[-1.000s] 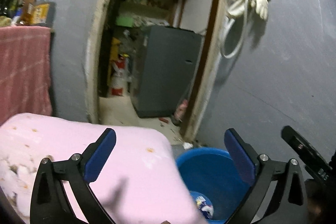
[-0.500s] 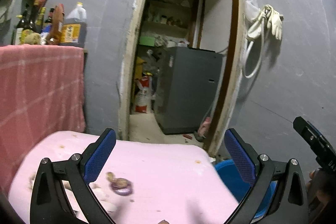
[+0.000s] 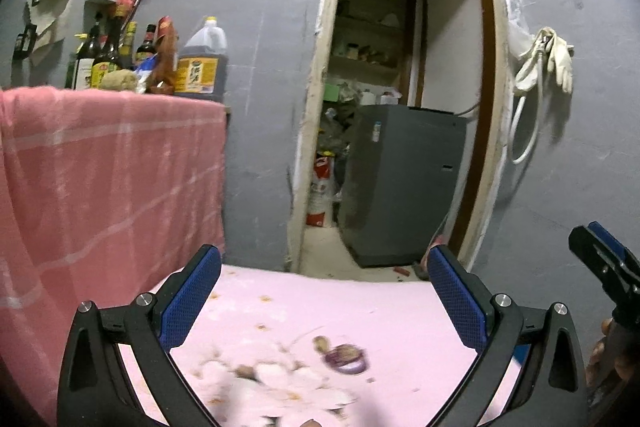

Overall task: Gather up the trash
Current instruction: 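Move both open tools back over the table toward the purple onion, then grasp the purple onion with right tool while left tool grasps a peanut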

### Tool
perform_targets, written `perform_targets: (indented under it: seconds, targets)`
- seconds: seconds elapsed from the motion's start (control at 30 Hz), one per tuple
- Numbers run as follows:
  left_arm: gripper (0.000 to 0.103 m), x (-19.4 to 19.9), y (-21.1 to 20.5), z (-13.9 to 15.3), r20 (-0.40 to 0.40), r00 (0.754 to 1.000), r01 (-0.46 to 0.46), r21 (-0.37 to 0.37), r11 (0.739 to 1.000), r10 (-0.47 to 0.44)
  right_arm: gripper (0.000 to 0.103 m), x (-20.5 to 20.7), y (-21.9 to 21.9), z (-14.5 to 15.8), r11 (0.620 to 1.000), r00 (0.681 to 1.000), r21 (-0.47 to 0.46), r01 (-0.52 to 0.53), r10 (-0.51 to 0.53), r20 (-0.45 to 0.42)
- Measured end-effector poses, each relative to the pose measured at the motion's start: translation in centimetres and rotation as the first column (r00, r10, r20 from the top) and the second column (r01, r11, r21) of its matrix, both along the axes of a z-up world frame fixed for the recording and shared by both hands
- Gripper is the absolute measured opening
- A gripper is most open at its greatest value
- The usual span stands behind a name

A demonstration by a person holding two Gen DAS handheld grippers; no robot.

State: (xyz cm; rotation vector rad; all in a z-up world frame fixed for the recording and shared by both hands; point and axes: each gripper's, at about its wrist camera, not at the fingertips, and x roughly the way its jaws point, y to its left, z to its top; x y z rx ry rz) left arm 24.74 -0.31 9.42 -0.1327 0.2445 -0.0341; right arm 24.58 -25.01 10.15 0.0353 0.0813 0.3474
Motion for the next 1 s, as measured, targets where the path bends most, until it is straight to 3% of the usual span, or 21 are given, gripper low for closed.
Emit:
perform_targets:
  seconds: [0.27,0.47,0.57,0.67,0.8,1.0]
  targets:
    - [0.101,1.4,3.7,-3.0,-0.097,0.995,-0.014,0.015,1.000,0.015,0.103,2.7,2.9,-2.8,0.996,0.985,-0.060,-0.062,0.051,-0.167]
    - [0.101,2.8,5.2,-5.1,-0.155,0.987,-0.040,0.025,0.999,0.043,0.103,4.4,5.5,-5.6,0.983,0.948,-0.115,-0.140,0.100,-0.301]
    - [0.101,3.6,5.6,-6.3,-0.208,0.977,-0.048,0.039,0.998,0.055,0.103,5.2,7.2,-6.9,0.972,0.925,-0.149,-0.184,0.120,-0.359]
    - [0.101,4.8,6.5,-7.2,-0.284,0.958,-0.047,0.005,0.999,0.046,0.101,5.8,8.7,-7.9,0.955,0.899,-0.188,-0.230,0.135,-0.416]
    - [0.101,5.8,8.3,-8.0,-0.349,0.937,-0.061,-0.079,0.995,0.029,0.084,6.6,10.6,-9.0,0.922,0.872,-0.268,-0.279,0.126,-0.473]
    - [0.101,6.3,9.6,-8.4,-0.403,0.914,-0.104,-0.133,0.986,0.043,0.076,8.0,12.7,-10.1,0.876,0.823,-0.319,-0.362,0.140,-0.550]
